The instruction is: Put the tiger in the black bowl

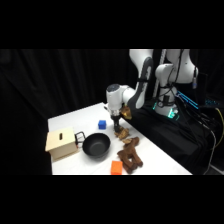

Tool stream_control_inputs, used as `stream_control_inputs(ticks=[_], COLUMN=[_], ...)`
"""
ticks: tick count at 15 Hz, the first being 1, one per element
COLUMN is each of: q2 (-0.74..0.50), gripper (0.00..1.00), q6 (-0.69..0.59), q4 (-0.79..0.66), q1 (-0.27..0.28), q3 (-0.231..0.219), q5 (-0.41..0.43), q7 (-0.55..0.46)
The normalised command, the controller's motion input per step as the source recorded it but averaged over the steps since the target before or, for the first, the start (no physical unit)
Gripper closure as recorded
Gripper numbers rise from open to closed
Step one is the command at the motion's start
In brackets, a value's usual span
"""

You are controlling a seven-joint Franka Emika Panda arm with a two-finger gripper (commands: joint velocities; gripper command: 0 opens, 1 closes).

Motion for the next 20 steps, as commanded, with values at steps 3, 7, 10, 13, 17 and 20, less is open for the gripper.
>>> stream_control_inputs(ticks=[3,7,10,13,17,20], q2=[0.02,-0.06,-0.2,-0.5,-0.81,-0.77], gripper=[0.37,0.71,0.92,0.92,0.93,0.93], q6=[0.06,0.06,0.02,-0.1,-0.32,-0.49], q4=[-0.08,-0.11,-0.18,-0.32,-0.34,-0.12], q1=[0.132,0.093,0.09,0.134,0.048,-0.257], q3=[-0.06,-0.071,-0.077,-0.178,-0.184,0.189], q5=[-0.009,-0.016,-0.043,-0.192,-0.414,-0.318], q7=[0.11,0.07,0.03,0.05,0.12,0.09])
